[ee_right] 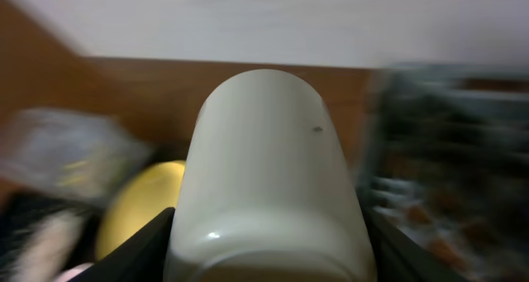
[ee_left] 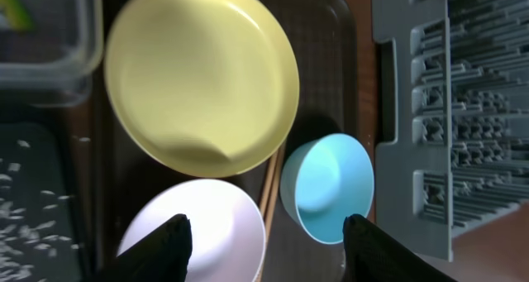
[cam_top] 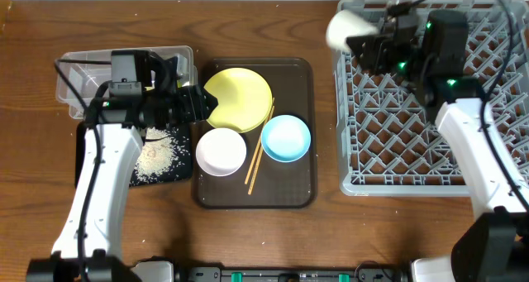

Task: Sort waste into correct bins and load items into the dishwasher rack
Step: 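Carry the cup with the right gripper and place it in the rack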

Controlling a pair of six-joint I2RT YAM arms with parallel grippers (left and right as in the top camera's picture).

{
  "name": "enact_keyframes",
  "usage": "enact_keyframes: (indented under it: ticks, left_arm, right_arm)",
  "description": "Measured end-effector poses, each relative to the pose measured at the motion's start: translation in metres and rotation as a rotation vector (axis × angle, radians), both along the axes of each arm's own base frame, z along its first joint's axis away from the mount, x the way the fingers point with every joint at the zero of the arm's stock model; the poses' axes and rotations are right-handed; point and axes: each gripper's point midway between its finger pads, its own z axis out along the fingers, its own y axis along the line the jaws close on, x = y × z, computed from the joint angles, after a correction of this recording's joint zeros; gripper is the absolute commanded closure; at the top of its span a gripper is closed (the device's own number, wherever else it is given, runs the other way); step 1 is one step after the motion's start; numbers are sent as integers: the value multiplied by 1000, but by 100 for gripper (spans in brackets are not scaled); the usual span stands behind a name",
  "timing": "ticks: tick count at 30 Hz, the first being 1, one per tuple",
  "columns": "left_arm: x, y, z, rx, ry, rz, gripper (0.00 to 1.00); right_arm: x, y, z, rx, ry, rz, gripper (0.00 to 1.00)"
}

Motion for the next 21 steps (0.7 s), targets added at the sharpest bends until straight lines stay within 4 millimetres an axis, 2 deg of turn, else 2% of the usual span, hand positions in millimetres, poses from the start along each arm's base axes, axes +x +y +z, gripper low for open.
enact_keyframes:
  ticks: [5, 9, 11, 14, 17, 21]
  left_arm:
    - [-1, 5, 6, 29, -25, 15, 39]
    - [0, 6, 5, 35, -24, 19, 39]
    - [-1, 6, 5, 35, -23, 19, 39]
    - [-1, 6, 5, 35, -23, 19, 39]
    - [-1, 6, 5, 35, -20, 19, 39]
    - [-3, 6, 3, 35, -8, 18, 39]
  right_arm:
    - [15, -60, 12, -209, -11, -246, 99]
    - [12, -111, 13, -334, 27, -418, 99]
    - [11, -128, 16, -363, 31, -471, 99]
    - [10, -151, 22, -394, 34, -537, 99]
    - [2, -167, 19, -417, 95, -568, 99]
    - [-20, -177, -3, -452, 255, -570, 99]
